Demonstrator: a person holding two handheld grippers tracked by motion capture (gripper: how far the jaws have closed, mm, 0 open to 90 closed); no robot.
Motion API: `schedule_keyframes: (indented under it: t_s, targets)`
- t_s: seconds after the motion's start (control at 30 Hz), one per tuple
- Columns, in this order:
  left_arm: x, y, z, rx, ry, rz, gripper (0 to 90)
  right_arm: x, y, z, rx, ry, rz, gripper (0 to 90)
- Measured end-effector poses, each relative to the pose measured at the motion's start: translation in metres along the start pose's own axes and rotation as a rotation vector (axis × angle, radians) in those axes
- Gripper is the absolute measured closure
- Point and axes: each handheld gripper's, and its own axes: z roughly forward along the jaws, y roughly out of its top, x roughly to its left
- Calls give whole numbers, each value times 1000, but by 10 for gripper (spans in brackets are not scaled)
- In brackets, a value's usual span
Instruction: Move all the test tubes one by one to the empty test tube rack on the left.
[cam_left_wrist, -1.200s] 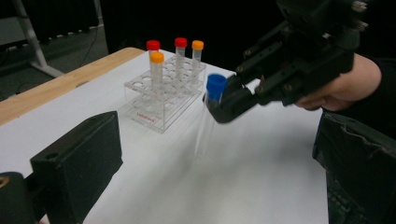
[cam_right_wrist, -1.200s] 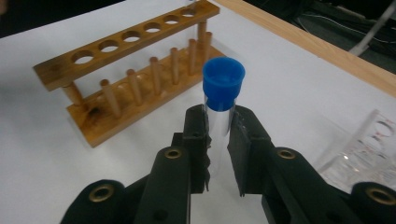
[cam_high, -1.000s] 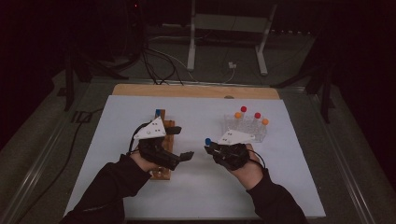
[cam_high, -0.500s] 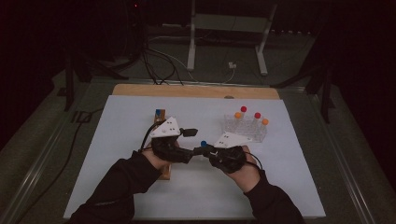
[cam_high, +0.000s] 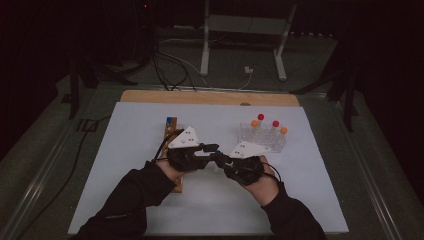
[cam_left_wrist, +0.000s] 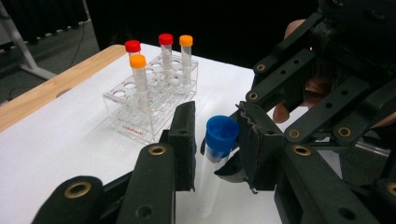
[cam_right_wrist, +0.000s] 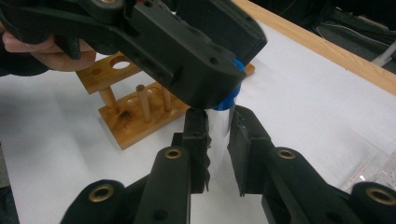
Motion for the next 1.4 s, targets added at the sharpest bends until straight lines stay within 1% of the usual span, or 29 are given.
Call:
schedule_keyframes:
  t_s: [0.07,0.13,0.27,0.37,0.47,0.5,0.53,0.57,0.6,0.67,0.7,0.83,0.9,0.97,1.03,1.07,1.1,1.13,1.2,1.27,1.33,1.37,1.4]
  targets:
    - [-1,0,0,5,-3,9,725,0,0,0,0,-3,0,774]
    - [-1,0,0,6,-5,9,752,-1,0,-1,0,-4,-1,774]
    - [0,0,0,4,-1,9,764,-1,0,0,-1,-3,-1,774]
    - [-1,0,0,4,2,27,768,-1,0,0,-2,-3,-1,774]
    - [-1,1,0,3,7,33,769,-1,0,-1,-5,1,5,772]
    - [-1,1,0,5,7,29,769,-2,0,-1,-12,2,13,768]
    - [-1,2,0,6,8,35,769,-2,0,-1,-13,2,13,764]
    - [-2,2,-1,6,19,42,769,-2,0,-1,-14,1,8,754]
    - [-1,2,-1,6,21,40,769,-2,0,-2,-15,6,9,701]
    - [2,2,-3,8,33,38,769,-2,-1,-3,-20,2,11,634]
    - [4,3,-5,6,32,29,769,-3,-2,-3,-23,4,14,603]
    - [9,4,-12,3,53,24,769,-5,-4,-6,-42,5,16,524]
    - [12,6,-16,3,61,26,769,-7,-6,-7,-50,6,20,452]
    - [15,7,-20,8,74,28,769,-8,-7,-7,-46,4,21,386]
    - [18,9,-24,6,87,28,769,-8,-9,-8,-54,-9,27,324]
    - [20,10,-27,4,89,23,769,-9,-9,-8,-57,-21,30,277]
    - [22,11,-30,2,97,21,769,-9,-10,-8,-57,-31,41,225]
    - [23,12,-32,1,111,26,769,-10,-10,-8,-59,-41,47,192]
    - [25,13,-38,-9,126,23,769,-12,-11,-9,-63,-53,52,155]
    - [25,15,-42,-11,142,31,769,-14,-11,-11,-72,-62,61,142]
    - [27,16,-46,-15,151,25,769,-15,-12,-12,-74,-72,68,100]
    - [28,16,-47,-12,159,29,769,-16,-12,-13,-73,-63,68,77]
    - [29,16,-49,-12,164,28,769,-16,-12,-13,-73,-64,67,58]
